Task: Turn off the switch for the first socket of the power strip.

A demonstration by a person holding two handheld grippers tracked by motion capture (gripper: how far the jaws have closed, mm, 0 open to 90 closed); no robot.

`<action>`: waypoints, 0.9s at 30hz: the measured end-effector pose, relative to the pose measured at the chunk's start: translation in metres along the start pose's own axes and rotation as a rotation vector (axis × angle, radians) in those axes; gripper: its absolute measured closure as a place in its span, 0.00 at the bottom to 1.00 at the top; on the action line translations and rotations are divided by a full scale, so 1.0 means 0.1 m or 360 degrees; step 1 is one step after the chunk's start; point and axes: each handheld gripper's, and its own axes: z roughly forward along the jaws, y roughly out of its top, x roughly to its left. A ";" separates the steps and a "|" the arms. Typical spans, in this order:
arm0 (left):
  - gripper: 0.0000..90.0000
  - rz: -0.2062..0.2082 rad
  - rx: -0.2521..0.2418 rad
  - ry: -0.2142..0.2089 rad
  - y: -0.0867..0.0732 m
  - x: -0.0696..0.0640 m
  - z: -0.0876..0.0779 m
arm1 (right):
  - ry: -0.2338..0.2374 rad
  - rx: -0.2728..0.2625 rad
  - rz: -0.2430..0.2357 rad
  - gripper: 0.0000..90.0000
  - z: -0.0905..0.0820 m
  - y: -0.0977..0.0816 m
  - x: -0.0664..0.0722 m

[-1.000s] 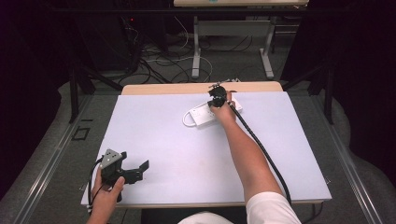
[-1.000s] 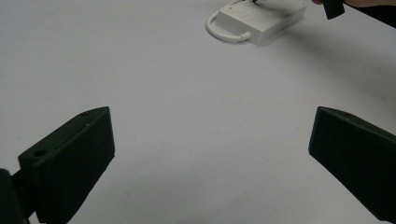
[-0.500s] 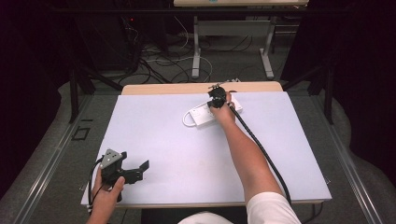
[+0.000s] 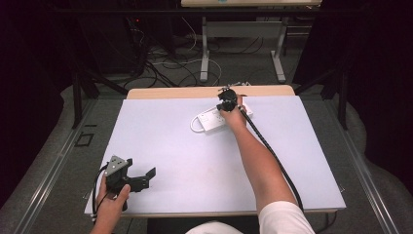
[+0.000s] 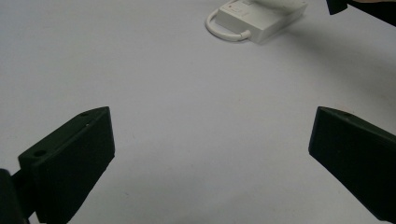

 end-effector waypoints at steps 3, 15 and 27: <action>0.00 0.0007 -0.0016 0.0006 0.00 0.00 0.01 | -0.0007 -0.0003 -0.0023 0.96 -0.03 0.01 -0.01; 0.00 0.0005 -0.0006 0.0004 0.00 -0.01 0.01 | 0.0027 -0.0006 -0.0021 0.89 -0.16 0.05 0.01; 0.00 0.0005 -0.0002 0.0003 0.00 -0.01 0.03 | 0.0003 0.0027 -0.0051 0.67 -0.21 0.06 0.06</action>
